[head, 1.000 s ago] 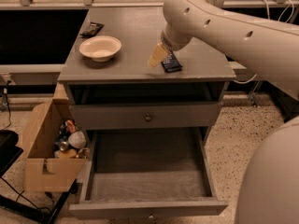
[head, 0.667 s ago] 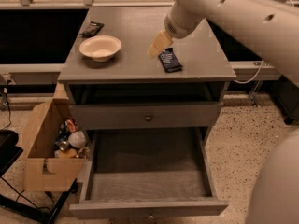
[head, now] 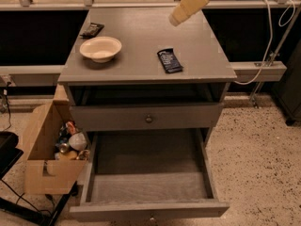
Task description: Pick rxbar blueberry from middle drawer and place on counter
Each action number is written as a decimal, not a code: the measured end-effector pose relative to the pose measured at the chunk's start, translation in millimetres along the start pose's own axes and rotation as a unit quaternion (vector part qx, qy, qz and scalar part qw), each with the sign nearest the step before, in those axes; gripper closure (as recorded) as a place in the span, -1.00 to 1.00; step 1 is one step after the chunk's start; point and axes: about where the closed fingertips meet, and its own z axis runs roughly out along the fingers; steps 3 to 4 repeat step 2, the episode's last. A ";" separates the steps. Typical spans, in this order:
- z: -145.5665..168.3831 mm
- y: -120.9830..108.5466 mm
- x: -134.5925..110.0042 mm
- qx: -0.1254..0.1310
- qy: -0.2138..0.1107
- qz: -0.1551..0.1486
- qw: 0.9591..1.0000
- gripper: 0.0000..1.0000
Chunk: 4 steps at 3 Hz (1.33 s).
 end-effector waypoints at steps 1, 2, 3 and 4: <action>-76.3 3.1 40.3 0.019 -0.032 0.034 0.999 -1.00; -94.1 -14.5 113.9 0.072 -0.028 0.119 0.990 -1.00; -94.1 -14.5 113.9 0.072 -0.028 0.119 0.990 -1.00; -94.1 -14.5 113.9 0.072 -0.028 0.119 0.990 -1.00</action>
Offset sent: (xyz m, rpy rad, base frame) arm -0.1314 -0.1874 -0.0381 0.2567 -0.0742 -0.5802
